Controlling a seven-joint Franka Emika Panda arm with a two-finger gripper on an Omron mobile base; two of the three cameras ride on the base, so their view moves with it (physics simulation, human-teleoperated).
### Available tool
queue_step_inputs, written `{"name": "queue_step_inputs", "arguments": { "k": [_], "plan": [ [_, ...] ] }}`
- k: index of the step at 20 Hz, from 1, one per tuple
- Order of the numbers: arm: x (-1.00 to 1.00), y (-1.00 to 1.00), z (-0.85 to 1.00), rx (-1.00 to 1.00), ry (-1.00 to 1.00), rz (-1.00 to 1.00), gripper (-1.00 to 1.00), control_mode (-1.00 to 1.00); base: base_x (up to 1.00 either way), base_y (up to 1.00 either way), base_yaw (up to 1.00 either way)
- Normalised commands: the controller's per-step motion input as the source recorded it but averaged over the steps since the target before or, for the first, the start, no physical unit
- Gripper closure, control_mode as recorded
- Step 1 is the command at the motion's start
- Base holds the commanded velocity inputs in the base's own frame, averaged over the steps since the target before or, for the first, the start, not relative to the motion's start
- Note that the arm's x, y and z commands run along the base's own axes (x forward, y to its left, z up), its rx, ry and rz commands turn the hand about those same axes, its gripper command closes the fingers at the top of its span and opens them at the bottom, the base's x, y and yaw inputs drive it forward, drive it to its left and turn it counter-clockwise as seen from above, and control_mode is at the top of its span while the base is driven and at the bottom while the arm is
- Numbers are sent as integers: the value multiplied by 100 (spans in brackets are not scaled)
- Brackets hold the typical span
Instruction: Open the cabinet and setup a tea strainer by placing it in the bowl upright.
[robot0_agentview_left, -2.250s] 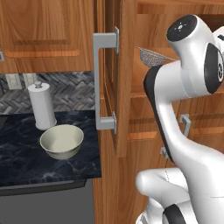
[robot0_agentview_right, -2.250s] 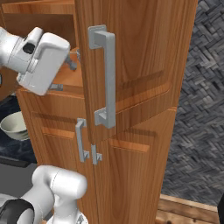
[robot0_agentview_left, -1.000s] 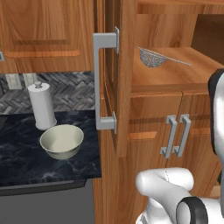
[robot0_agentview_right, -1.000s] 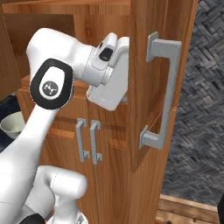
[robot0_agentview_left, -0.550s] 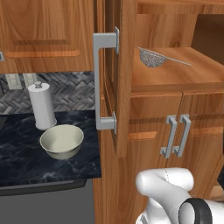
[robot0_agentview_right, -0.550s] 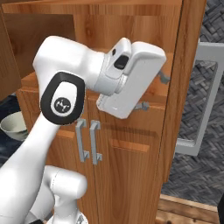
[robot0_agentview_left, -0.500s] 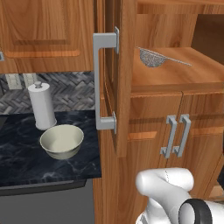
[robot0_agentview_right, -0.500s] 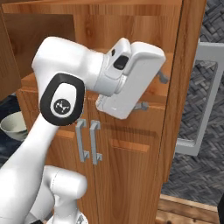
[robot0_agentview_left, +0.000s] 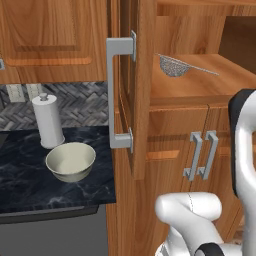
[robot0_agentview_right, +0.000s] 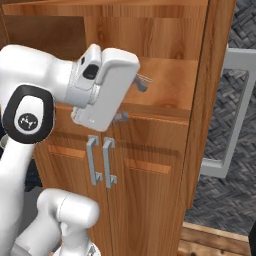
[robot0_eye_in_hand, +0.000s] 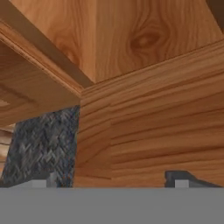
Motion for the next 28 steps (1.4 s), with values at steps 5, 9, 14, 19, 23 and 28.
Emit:
{"name": "queue_step_inputs", "arguments": {
  "k": [5, 9, 14, 19, 23, 28],
  "plan": [
    [56, 76, -6, 19, -3, 28, -100, -100, 0, 0, 0],
    [65, 76, -13, 12, -10, 35, -100, -100, 0, 0, 0],
    [70, 57, -2, 25, -12, 33, -100, -100, 0, 0, 0],
    [75, 29, -2, 41, -20, 17, -100, -100, 0, 0, 0],
    [62, 20, -18, 45, -28, -6, -100, -100, 0, 0, 0],
    [30, 40, -3, 27, -15, -6, -100, -100, 0, 0, 0]
  ]
}}
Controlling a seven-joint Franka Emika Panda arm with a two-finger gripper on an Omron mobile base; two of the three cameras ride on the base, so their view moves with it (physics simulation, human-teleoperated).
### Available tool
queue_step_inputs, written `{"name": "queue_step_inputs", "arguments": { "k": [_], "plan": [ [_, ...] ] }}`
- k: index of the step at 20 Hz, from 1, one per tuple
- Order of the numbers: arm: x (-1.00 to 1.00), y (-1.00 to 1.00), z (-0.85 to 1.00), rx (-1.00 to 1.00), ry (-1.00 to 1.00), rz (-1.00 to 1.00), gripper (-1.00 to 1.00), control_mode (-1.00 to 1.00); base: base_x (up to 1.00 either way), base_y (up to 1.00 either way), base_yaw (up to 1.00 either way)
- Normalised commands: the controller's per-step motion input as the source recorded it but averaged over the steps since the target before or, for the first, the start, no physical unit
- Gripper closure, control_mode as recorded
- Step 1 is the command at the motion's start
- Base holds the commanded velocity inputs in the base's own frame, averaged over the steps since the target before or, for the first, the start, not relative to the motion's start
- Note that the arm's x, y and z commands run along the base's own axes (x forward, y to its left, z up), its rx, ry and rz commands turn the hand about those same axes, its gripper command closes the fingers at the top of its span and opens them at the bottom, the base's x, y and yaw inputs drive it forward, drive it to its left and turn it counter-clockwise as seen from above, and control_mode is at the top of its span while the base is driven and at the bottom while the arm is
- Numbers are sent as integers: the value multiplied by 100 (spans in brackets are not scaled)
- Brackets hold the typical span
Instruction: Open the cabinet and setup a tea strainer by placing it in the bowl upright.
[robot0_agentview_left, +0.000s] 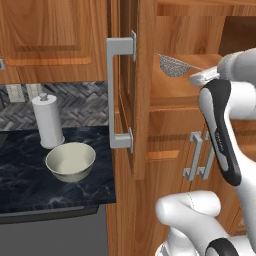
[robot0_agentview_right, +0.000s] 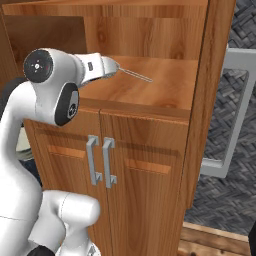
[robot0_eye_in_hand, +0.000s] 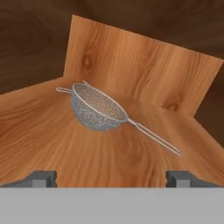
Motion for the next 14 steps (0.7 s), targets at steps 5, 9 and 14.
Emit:
{"name": "queue_step_inputs", "arguments": {
  "k": [5, 9, 14],
  "plan": [
    [2, 44, 1, -7, 11, 0, -100, -100, 0, 0, 0],
    [6, 17, 9, -12, 22, 0, -100, -100, 0, 0, 0],
    [14, 3, 15, -8, 17, 0, -100, -100, 0, 0, 0]
  ]
}}
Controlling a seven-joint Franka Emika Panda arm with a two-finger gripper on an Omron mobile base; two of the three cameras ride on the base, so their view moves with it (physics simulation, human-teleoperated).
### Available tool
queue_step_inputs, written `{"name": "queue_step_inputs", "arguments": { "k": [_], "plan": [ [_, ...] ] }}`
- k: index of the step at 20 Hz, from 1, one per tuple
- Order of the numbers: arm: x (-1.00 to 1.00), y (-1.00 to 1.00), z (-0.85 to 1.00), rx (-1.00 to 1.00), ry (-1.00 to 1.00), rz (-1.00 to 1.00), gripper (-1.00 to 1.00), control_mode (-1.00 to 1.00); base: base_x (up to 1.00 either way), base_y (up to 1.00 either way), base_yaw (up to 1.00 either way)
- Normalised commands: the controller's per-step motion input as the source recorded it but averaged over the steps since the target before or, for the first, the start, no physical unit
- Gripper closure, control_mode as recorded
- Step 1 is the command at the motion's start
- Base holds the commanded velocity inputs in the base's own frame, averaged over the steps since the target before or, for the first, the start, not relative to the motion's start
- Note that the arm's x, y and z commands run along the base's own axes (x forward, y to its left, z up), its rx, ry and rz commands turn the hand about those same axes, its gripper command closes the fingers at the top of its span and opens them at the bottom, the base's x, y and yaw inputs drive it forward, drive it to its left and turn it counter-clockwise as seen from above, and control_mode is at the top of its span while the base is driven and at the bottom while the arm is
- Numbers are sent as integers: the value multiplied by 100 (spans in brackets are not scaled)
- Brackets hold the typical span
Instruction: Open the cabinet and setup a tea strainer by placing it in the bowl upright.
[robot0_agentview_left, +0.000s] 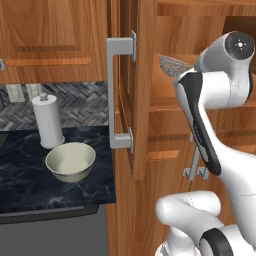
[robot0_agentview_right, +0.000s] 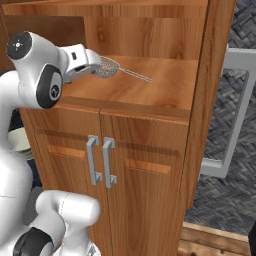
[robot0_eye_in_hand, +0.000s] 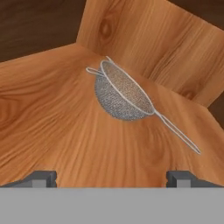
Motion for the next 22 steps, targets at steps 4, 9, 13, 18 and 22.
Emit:
{"name": "queue_step_inputs", "arguments": {
  "k": [4, 9, 13, 18, 22],
  "plan": [
    [24, 8, 2, -15, 8, 0, -100, -100, 0, 0, 0],
    [9, 2, 0, -7, 0, 0, -100, -100, 0, 0, 0],
    [5, 0, 0, 0, 0, 0, -100, -100, 0, 0, 0],
    [28, 0, 0, 0, -1, 0, -100, -100, 0, 0, 0],
    [29, 0, 0, 0, 2, 0, -100, -100, 0, 0, 0]
  ]
}}
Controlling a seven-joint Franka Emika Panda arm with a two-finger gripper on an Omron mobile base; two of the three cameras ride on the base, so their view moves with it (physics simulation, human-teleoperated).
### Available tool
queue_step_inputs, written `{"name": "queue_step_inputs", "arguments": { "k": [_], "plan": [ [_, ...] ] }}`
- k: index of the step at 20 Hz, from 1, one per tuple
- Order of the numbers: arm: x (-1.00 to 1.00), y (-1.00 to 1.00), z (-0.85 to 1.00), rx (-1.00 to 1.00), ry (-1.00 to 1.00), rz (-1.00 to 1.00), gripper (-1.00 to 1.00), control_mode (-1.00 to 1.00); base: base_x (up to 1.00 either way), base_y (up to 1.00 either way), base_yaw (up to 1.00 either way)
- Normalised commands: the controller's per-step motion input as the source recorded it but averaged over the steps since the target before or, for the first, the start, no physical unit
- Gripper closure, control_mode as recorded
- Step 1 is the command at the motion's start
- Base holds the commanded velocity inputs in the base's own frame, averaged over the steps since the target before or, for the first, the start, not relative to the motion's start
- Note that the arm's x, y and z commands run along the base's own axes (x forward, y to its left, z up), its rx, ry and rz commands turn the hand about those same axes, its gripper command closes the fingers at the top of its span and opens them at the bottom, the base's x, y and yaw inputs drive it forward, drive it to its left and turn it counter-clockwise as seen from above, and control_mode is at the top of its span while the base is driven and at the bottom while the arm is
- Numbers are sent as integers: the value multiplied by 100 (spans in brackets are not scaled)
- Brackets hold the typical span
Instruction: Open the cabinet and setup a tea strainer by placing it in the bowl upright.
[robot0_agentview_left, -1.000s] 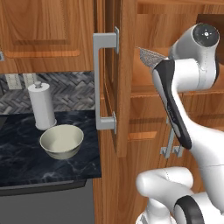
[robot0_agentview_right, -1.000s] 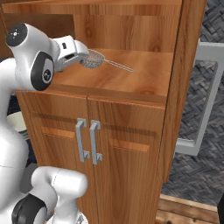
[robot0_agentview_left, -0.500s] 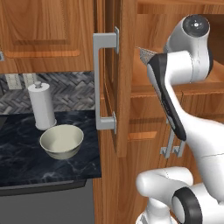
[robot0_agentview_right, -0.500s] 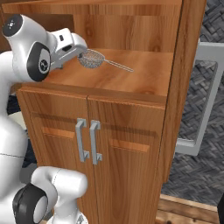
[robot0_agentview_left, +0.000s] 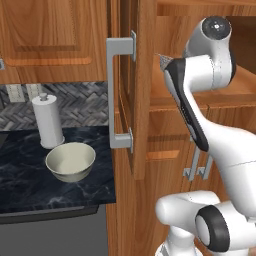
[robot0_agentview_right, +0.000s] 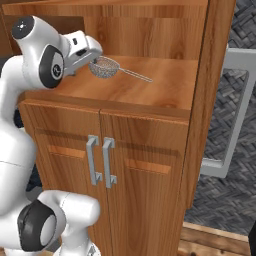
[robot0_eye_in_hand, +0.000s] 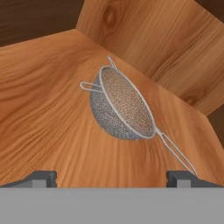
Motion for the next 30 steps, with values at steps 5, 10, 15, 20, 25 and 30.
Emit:
{"name": "queue_step_inputs", "arguments": {
  "k": [5, 10, 15, 20, 25, 30],
  "plan": [
    [19, 0, 0, 0, 1, 0, -100, -100, 0, 0, 0],
    [27, 0, -6, 0, 10, 0, -100, -100, 0, 0, 0],
    [26, 0, -20, 0, 16, 1, -100, -100, 0, 0, 0],
    [17, 0, -3, 0, 4, 5, -100, -100, 0, 0, 0],
    [9, 0, 0, -2, 0, 6, -100, -100, 0, 0, 0],
    [7, 0, -3, -3, 0, 6, -100, -100, 0, 0, 0]
  ]
}}
